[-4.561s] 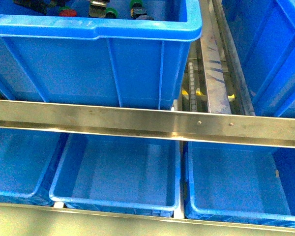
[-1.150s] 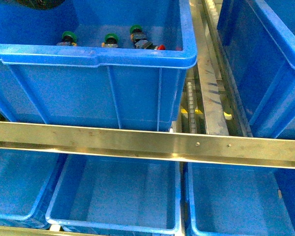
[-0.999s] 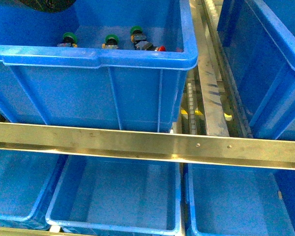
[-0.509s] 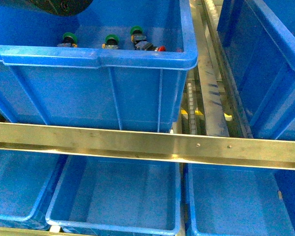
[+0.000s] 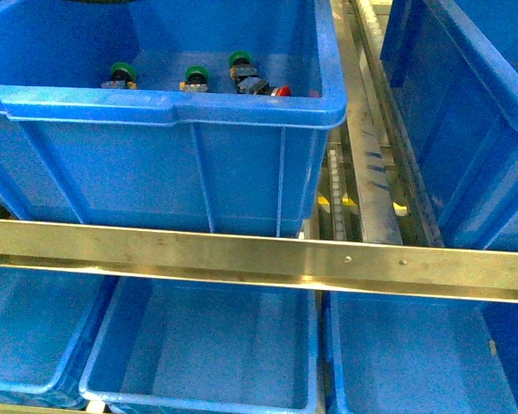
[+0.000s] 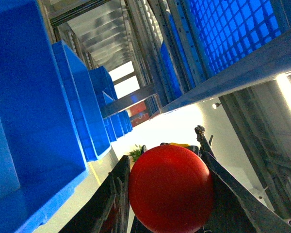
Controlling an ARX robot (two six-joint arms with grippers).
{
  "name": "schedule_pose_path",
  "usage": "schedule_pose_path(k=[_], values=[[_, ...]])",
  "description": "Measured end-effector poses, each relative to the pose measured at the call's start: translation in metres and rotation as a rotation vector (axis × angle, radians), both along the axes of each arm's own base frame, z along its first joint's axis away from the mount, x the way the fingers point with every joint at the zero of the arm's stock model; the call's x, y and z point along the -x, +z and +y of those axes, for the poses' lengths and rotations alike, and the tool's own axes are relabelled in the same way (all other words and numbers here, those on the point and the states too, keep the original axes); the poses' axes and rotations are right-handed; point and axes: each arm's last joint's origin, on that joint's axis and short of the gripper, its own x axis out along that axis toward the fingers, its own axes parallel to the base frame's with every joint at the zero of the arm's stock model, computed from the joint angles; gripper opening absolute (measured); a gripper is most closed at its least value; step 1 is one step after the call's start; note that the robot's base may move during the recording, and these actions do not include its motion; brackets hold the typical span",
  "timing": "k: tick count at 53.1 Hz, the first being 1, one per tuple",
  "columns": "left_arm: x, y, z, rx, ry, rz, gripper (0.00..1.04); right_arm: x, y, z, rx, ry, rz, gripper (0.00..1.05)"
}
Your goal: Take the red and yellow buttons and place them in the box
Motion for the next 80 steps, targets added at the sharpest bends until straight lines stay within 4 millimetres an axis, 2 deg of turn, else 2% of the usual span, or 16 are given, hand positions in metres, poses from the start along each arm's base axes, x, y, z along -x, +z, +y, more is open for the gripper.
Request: schedule_pose_path(k=[6,9,14,17,24,28,35,41,42,44,46,51,55,61,66,80], values=[[-0.002,0.001,0.002,-0.032,0.057,0.001,0.55,-0.002,-0.001,-0.005,0.012,-0.020,0.009,0.29],[-0.004,0.002,0.006,-0.042,0.088,-0.008,0.69,-0.003,-0.003,-0.011,0.037,-0.049,0.017,0.26],[-0.009,0.016,0.033,-0.022,0.173,-0.043,0.92,-0.005,-0.012,-0.027,0.064,-0.124,0.046,0.26],[-0.008,0.023,0.048,-0.025,0.212,-0.064,0.99,-0.007,-0.016,-0.033,0.084,-0.153,0.059,0.26],[0.002,0.039,0.088,-0.073,0.351,-0.097,0.97,-0.011,-0.025,-0.046,0.155,-0.204,0.077,0.26],[0.016,0.046,0.112,-0.140,0.460,-0.129,0.97,-0.014,-0.028,-0.052,0.197,-0.218,0.089,0.26],[0.057,0.056,0.152,-0.239,0.617,-0.248,0.97,-0.019,-0.032,-0.058,0.278,-0.238,0.108,0.26],[0.106,0.063,0.184,-0.324,0.728,-0.342,0.97,-0.022,-0.033,-0.061,0.330,-0.247,0.109,0.26],[0.115,0.064,0.188,-0.350,0.775,-0.359,0.96,-0.022,-0.033,-0.062,0.336,-0.247,0.108,0.26],[0.142,0.061,0.197,-0.527,1.025,-0.308,0.86,-0.023,-0.033,-0.063,0.356,-0.250,0.103,0.26],[0.162,0.048,0.206,-0.689,1.159,-0.284,0.79,-0.024,-0.032,-0.063,0.366,-0.247,0.101,0.26],[0.209,-0.011,0.225,-1.010,1.305,-0.272,0.59,-0.025,-0.033,-0.063,0.385,-0.238,0.100,0.26],[0.242,-0.062,0.234,-1.097,1.287,-0.327,0.39,-0.025,-0.033,-0.062,0.398,-0.231,0.097,0.26],[0.252,-0.105,0.249,-1.099,1.291,-0.373,0.16,-0.025,-0.034,-0.058,0.432,-0.222,0.094,0.26],[0.251,-0.117,0.253,-1.118,1.307,-0.351,0.02,-0.025,-0.034,-0.054,0.468,-0.241,0.098,0.26],[0.252,-0.123,0.253,-1.113,1.309,-0.374,0.03,-0.019,-0.031,-0.040,0.585,-0.293,0.090,0.26]])
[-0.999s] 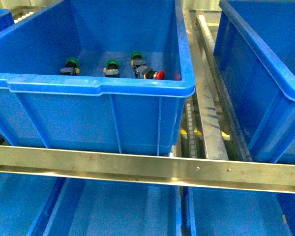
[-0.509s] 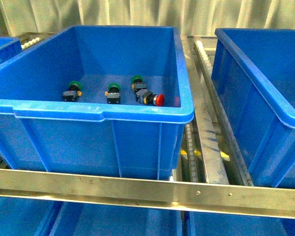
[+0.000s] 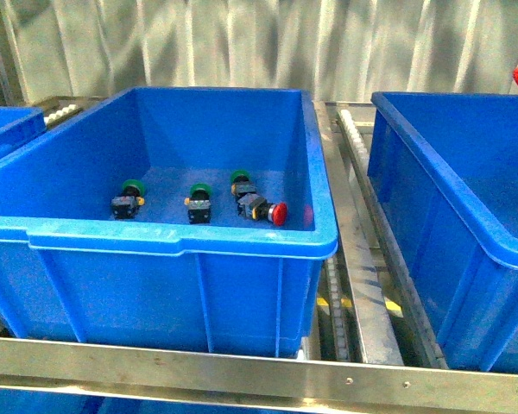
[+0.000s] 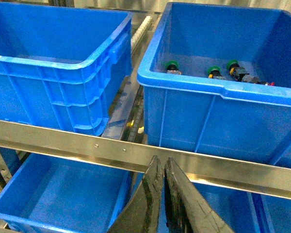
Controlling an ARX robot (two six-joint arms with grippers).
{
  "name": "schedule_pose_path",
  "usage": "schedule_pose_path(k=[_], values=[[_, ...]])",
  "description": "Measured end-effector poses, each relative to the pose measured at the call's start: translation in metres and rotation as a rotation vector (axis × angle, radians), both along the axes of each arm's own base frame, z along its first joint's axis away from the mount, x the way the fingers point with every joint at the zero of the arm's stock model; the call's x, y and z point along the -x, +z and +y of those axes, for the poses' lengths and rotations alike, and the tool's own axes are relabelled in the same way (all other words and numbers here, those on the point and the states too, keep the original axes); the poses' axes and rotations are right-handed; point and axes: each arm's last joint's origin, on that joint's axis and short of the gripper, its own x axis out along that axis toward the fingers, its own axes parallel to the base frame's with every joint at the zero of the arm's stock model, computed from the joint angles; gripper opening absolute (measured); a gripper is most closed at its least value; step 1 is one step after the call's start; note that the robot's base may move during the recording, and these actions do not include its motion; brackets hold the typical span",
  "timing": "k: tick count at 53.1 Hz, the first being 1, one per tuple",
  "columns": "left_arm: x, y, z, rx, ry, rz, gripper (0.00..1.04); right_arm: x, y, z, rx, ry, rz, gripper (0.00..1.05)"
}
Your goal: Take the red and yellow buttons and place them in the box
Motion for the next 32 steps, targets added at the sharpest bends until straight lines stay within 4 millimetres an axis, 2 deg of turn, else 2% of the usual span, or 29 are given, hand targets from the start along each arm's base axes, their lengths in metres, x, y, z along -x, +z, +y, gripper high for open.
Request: schedule_pose_path(k=[8,11,28,30,32], values=[[0.000,-0.005,0.000,-0.001,0.000,0.001,0.03,0.003,0.000,0.010,0.046,-0.014,0.006,0.26],[0.000,-0.012,0.000,-0.001,0.000,0.000,0.03,0.005,-0.001,0.016,0.051,-0.022,0.004,0.26],[0.000,-0.012,0.000,-0.002,0.000,-0.007,0.03,0.020,-0.003,0.049,0.071,-0.060,0.010,0.26],[0.000,-0.012,0.000,-0.001,0.000,-0.007,0.07,0.022,-0.004,0.057,0.078,-0.056,0.016,0.26],[0.000,-0.012,0.000,-0.002,0.000,-0.007,0.16,0.024,-0.002,0.065,0.081,-0.056,0.018,0.26]])
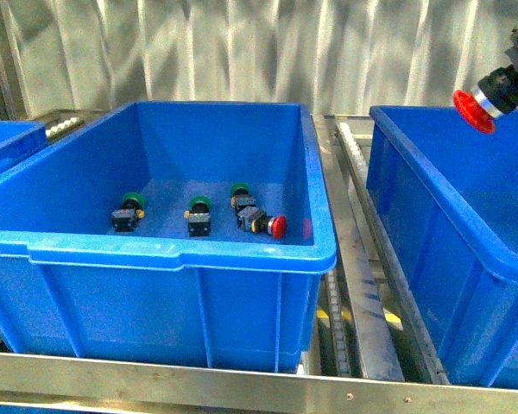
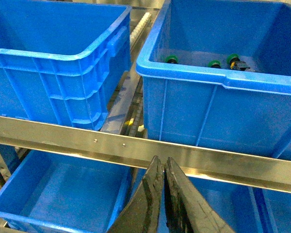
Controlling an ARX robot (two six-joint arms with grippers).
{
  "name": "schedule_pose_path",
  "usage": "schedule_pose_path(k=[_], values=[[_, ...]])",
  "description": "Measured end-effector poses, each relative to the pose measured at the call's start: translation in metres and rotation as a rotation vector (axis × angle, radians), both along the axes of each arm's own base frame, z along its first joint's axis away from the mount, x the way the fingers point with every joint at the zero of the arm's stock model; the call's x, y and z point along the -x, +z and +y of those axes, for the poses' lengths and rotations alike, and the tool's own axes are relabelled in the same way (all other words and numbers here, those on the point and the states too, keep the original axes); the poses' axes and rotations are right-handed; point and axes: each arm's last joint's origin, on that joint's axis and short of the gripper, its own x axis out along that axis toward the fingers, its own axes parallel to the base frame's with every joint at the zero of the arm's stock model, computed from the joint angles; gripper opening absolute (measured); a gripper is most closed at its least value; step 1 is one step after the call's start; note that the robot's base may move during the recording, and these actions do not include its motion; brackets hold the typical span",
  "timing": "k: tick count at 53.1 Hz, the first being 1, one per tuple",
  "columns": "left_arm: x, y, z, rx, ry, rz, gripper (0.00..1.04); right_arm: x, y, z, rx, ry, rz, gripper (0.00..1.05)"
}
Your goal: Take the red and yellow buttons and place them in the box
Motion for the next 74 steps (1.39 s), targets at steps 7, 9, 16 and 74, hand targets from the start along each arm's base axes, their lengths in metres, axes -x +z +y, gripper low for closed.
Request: schedule_pose_path(k=[7,9,16,74], values=[[0.000,0.000,0.000,0.000,0.003,0.000,0.47,0.006,0.005,0.025,-0.024,-0.006,0.001,0.26],[0.000,0.000,0.000,0.000,0.004,0.000,0.57,0.008,0.005,0.033,-0.023,-0.010,0.002,0.26],[0.000,0.000,0.000,0.000,0.003,0.000,0.82,0.019,0.006,0.057,-0.018,-0.006,-0.006,0.26],[0.000,0.000,0.000,-0.003,-0.002,-0.003,0.97,0.036,0.036,-0.063,0.115,-0.133,0.036,0.26]])
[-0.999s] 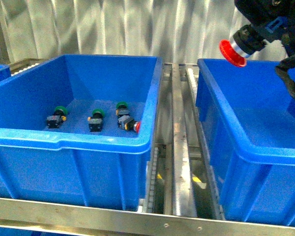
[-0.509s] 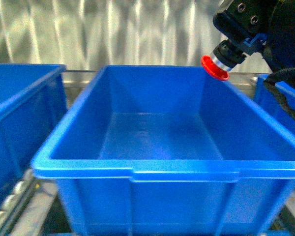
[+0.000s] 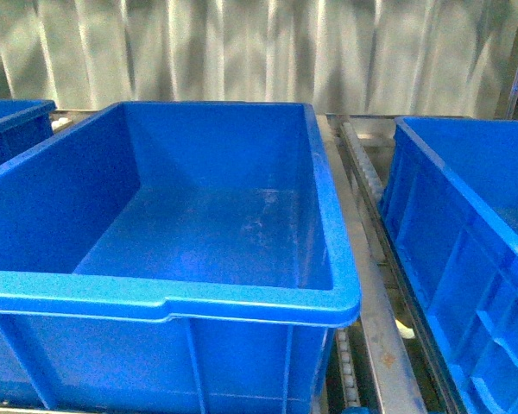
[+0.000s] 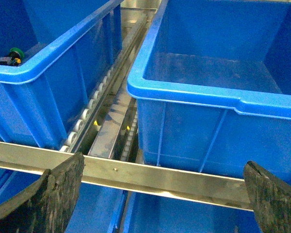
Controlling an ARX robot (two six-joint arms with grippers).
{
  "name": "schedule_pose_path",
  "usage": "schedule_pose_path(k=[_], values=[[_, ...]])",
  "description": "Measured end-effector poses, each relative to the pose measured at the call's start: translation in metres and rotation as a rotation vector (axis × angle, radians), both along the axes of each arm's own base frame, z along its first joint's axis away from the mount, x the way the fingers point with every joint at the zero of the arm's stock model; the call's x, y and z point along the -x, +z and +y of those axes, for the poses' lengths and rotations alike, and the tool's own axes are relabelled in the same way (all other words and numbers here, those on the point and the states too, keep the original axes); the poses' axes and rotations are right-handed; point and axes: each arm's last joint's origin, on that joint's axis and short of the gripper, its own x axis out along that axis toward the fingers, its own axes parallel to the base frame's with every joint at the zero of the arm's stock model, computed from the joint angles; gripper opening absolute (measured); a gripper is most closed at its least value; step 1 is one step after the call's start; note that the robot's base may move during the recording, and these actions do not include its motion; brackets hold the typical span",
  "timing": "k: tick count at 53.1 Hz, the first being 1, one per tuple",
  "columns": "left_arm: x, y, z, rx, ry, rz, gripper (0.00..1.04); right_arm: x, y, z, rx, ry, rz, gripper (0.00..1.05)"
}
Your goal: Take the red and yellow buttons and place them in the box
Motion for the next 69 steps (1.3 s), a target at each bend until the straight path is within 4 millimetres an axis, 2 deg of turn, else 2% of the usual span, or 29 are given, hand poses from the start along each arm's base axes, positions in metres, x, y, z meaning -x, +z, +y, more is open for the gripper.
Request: schedule_pose_path(k=[5,18,22,35,42,52,61,64,69], values=[[0.000,0.000,0.000,0.000,0.001,0.000,0.97,-0.014,0.021,-0.010,0.065,0.020,-0.032,0.26],[0.000,0.000,0.000,0.000,0.003,0.000,0.97,-0.085,0.054,-0.069,0.160,-0.115,-0.012,0.26],[0.000,0.000,0.000,0.000,0.002,0.000,0.97,-0.099,0.048,-0.080,0.172,-0.116,0.052,0.26],[0.000,0.000,0.000,0.000,0.003,0.000,0.97,-0.136,0.042,-0.098,0.159,-0.146,0.225,0.26],[0.000,0.000,0.000,0.000,0.004,0.000,0.97,-0.156,0.040,-0.103,0.184,-0.139,0.228,0.26],[0.000,0.000,0.000,0.000,0.003,0.000,0.97,-0.174,0.040,-0.114,0.245,-0.160,0.213,0.26],[0.000,0.000,0.000,0.000,0.006,0.000,0.97,-0.178,0.024,-0.121,0.222,-0.220,0.216,0.26],[0.000,0.000,0.000,0.000,0.006,0.000,0.97,-0.176,0.009,-0.121,0.209,-0.227,0.238,0.26],[0.000,0.000,0.000,0.000,0.005,0.000,0.97,-0.173,-0.031,-0.121,0.204,-0.217,0.346,0.26]])
